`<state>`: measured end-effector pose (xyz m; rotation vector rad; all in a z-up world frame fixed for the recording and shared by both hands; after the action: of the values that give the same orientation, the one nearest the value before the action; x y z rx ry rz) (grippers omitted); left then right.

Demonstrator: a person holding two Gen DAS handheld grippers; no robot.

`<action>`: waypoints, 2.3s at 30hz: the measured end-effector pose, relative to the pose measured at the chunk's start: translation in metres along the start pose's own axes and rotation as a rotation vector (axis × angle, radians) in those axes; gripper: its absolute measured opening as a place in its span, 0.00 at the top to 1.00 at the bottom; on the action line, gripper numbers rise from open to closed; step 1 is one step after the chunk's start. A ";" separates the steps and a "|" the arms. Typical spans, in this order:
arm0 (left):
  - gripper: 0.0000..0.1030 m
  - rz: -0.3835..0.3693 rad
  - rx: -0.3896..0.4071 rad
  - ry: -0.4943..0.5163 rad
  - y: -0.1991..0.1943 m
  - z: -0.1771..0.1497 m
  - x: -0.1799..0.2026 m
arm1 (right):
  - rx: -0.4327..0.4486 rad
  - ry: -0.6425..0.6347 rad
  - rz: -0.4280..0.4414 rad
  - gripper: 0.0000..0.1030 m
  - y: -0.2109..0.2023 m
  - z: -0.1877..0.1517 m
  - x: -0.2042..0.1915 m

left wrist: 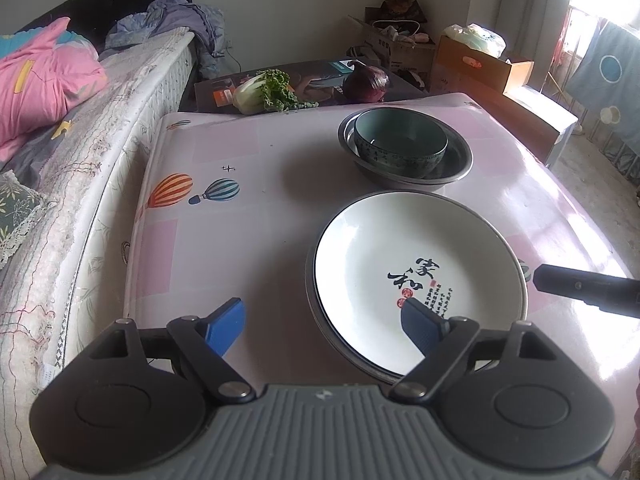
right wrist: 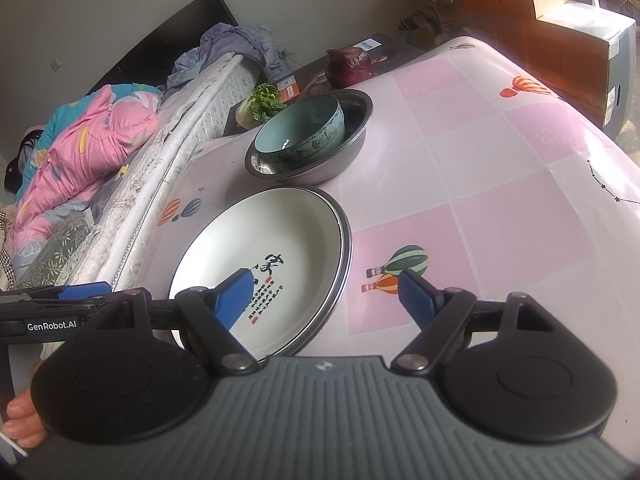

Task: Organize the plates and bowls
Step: 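Close the right gripper on the rim of the steel bowl, then lift the steel bowl holding the green bowl with the right gripper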

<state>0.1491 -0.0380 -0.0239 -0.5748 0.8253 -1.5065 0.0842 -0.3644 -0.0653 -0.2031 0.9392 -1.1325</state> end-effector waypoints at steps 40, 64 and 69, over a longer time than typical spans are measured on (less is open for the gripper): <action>0.58 -0.254 -0.156 -0.222 0.175 0.140 -0.002 | -0.016 0.131 0.061 0.65 0.136 0.143 0.086; 0.74 -0.274 -0.214 -0.223 0.210 0.146 0.015 | -0.090 0.123 0.035 0.81 0.191 0.155 0.092; 0.78 -0.266 -0.207 -0.227 0.209 0.146 0.016 | -0.085 0.115 0.042 0.84 0.196 0.155 0.091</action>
<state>0.3904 -0.0736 -0.0980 -1.0232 0.7525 -1.5676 0.3395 -0.3998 -0.1314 -0.1880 1.0897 -1.0749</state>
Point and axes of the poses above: each gripper's, at about its wrist camera, not at the fingertips, and y roughly the way its jaws point, x to its right, z to its top, the point moved 2 cm from there along y, roughly the way its jaws point, and after that the axes turned 9 degrees about z, right-handed, at the moved point
